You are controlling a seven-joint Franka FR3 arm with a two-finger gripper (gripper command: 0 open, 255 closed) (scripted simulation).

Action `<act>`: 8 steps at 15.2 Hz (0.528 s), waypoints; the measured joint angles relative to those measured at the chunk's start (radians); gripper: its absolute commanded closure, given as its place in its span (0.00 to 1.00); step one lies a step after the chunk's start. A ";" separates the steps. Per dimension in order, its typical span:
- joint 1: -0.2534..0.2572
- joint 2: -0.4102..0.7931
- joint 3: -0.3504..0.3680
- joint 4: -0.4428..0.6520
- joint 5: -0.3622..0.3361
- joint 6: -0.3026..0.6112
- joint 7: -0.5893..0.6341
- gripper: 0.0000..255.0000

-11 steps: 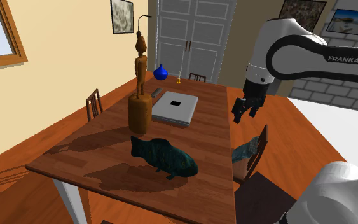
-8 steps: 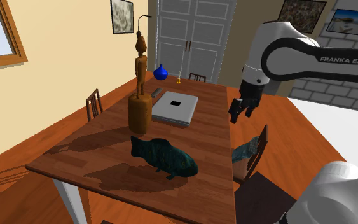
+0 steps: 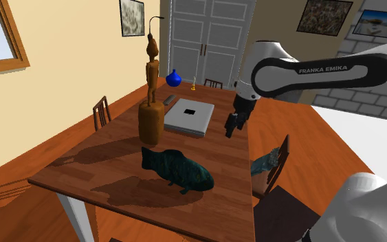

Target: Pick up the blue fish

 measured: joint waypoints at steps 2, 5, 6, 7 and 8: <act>0.021 0.071 -0.013 0.029 0.020 0.050 -0.063 0.00; 0.058 0.178 -0.019 0.068 0.060 0.129 -0.151 0.00; 0.071 0.207 -0.017 0.078 0.075 0.152 -0.177 0.00; 0.081 0.240 -0.020 0.094 0.089 0.172 -0.210 0.00; 0.090 0.271 -0.022 0.113 0.105 0.187 -0.244 0.00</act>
